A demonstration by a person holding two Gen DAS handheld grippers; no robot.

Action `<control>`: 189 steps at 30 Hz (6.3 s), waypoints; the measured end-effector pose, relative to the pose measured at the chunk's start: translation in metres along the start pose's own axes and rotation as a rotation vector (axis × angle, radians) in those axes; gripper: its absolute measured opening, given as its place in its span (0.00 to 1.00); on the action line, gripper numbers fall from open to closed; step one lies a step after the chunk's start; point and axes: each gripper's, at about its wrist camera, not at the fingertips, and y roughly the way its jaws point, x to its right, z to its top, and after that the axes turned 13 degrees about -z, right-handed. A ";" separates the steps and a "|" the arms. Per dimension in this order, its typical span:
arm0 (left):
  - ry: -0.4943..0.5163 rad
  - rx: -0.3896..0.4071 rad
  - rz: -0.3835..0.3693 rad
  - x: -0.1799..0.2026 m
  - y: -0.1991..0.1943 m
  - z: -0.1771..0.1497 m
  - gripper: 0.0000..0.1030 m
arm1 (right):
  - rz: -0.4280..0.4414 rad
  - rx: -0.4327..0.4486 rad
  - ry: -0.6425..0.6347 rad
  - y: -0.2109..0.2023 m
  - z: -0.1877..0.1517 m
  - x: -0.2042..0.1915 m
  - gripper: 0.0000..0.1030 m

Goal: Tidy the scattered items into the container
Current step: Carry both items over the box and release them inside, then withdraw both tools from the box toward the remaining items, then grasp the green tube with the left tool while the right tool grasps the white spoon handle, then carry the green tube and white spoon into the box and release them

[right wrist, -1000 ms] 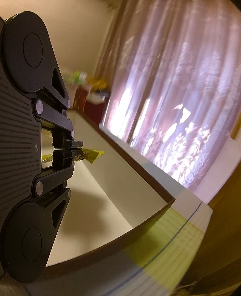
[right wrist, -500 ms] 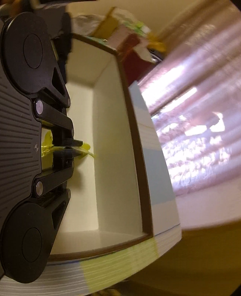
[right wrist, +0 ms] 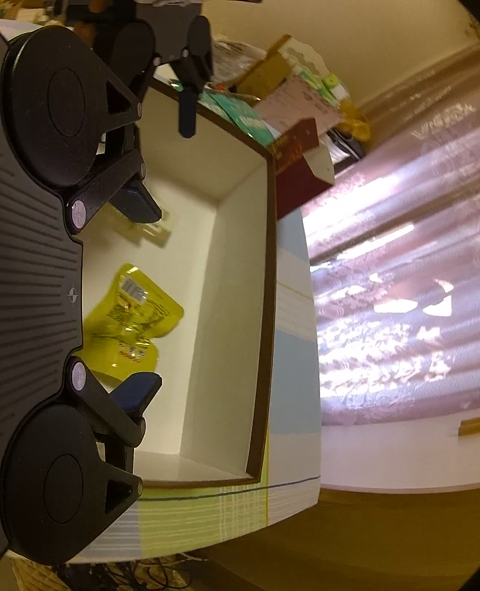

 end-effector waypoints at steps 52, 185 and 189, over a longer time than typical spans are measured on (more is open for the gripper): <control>0.119 0.155 0.001 0.041 -0.174 -0.148 0.92 | -0.223 0.191 0.156 -0.149 -0.147 -0.074 0.90; 0.105 0.156 -0.184 0.051 -0.133 -0.196 0.14 | 0.385 0.182 0.945 -0.113 -0.225 0.059 0.07; 0.108 0.174 -0.185 0.049 -0.135 -0.189 0.14 | 0.400 0.203 0.932 -0.116 -0.211 0.061 0.07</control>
